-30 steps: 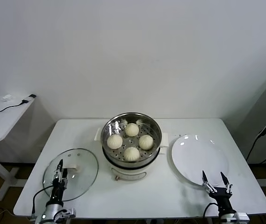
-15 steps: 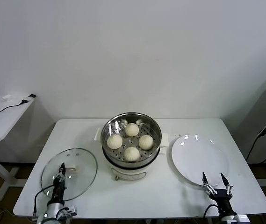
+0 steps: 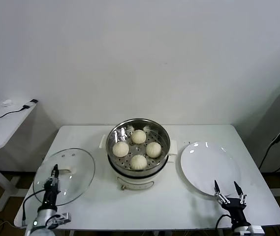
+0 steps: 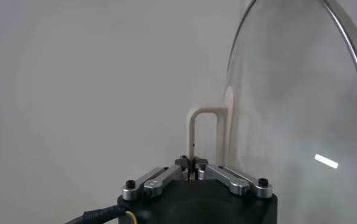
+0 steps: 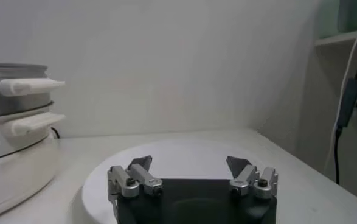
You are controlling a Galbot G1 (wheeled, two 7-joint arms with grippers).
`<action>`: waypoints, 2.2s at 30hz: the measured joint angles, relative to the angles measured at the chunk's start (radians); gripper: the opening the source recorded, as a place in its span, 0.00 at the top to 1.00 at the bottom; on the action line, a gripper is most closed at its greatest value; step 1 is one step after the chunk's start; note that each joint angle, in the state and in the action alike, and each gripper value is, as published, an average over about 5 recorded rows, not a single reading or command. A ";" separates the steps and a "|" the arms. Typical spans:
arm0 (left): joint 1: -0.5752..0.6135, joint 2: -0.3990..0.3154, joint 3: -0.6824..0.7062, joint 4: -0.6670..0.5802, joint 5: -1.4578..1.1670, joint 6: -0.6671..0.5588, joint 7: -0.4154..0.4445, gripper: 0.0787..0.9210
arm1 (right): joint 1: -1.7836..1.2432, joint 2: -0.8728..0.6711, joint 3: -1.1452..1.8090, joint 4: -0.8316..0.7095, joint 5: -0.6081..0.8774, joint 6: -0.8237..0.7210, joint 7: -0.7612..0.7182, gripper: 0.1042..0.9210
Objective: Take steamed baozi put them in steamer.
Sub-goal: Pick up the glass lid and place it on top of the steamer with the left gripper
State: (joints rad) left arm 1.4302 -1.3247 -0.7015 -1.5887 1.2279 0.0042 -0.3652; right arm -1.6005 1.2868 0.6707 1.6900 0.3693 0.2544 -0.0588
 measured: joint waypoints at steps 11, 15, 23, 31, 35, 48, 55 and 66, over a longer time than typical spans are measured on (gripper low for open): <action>0.009 0.138 0.003 -0.284 -0.208 0.143 0.219 0.94 | 0.009 -0.002 0.002 0.008 -0.032 -0.015 0.013 0.12; -0.004 0.160 0.042 -0.384 -0.218 0.221 0.297 0.94 | 0.013 -0.002 0.001 0.009 -0.043 -0.017 0.013 0.12; -0.047 0.153 0.200 -0.500 -0.108 0.362 0.416 0.94 | 0.010 -0.001 0.001 0.011 -0.055 -0.011 0.014 0.12; -0.114 0.079 0.375 -0.534 0.041 0.474 0.521 0.94 | 0.003 0.003 0.005 0.005 -0.058 0.001 0.013 0.12; -0.155 0.038 0.452 -0.529 0.106 0.524 0.565 0.94 | 0.002 0.007 0.007 -0.002 -0.061 0.007 0.013 0.12; -0.264 -0.126 0.640 -0.440 0.289 0.600 0.620 0.94 | -0.014 0.002 0.023 -0.017 -0.052 0.037 0.012 0.12; -0.298 -0.205 0.696 -0.378 0.356 0.615 0.626 0.94 | -0.018 -0.004 0.035 -0.022 -0.042 0.047 0.012 0.12; -0.326 -0.283 0.727 -0.284 0.430 0.615 0.606 0.94 | -0.023 -0.009 0.046 -0.024 -0.038 0.059 0.015 0.12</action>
State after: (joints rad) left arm 1.1040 -1.6075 0.0254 -1.8731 1.6582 0.6191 0.2406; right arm -1.6233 1.2773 0.7171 1.6662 0.3317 0.3134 -0.0436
